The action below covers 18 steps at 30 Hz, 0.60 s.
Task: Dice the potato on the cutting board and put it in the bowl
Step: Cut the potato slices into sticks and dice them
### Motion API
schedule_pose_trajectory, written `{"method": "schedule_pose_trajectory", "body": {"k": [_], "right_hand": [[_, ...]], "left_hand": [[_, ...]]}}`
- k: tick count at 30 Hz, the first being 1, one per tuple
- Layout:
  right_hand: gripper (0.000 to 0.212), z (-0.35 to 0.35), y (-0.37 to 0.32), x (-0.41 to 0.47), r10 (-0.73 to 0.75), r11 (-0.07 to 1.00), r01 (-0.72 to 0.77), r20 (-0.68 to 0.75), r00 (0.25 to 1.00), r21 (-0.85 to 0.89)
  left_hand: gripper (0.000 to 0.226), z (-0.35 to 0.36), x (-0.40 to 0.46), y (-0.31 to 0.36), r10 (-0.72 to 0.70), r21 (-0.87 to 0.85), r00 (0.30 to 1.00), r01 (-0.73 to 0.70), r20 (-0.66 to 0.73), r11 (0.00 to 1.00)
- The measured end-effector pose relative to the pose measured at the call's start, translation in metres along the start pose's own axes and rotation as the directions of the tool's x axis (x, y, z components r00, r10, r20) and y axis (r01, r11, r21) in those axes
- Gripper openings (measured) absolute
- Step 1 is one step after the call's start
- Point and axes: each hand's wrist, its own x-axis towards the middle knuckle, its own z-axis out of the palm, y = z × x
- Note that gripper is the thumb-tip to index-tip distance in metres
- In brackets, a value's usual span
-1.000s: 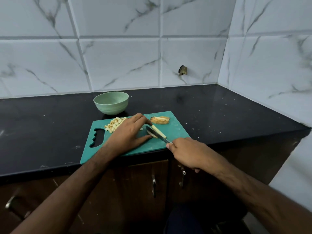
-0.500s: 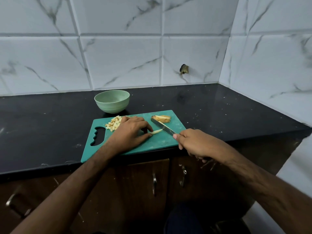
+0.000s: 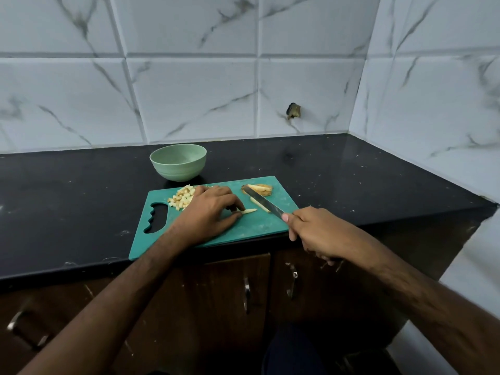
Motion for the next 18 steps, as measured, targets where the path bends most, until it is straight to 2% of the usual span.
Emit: {"method": "schedule_pose_trajectory", "body": {"k": [4,10,15,18], "right_hand": [[0.048,0.001,0.0,-0.003,0.004,1.0,-0.004,0.001,1.0,-0.029],[0.046,0.013,0.001,-0.004,0.005,0.968,0.001,0.024,1.0,-0.252],[0.038,0.024,0.0,-0.005,-0.089,0.896,0.048,-0.074,0.993,-0.441],[0.042,0.019,0.001,0.002,-0.085,0.904,0.047,-0.072,0.994,-0.424]], "left_hand": [[0.018,-0.001,0.0,0.0,0.009,-0.01,1.0,-0.009,0.003,1.0],[0.024,-0.001,0.001,0.001,0.016,-0.028,1.0,-0.016,0.023,0.999],[0.019,0.0,-0.001,0.0,0.015,-0.035,1.0,-0.014,0.025,0.999],[0.016,-0.001,0.0,0.001,0.007,-0.053,1.0,-0.006,0.019,0.999]]}}
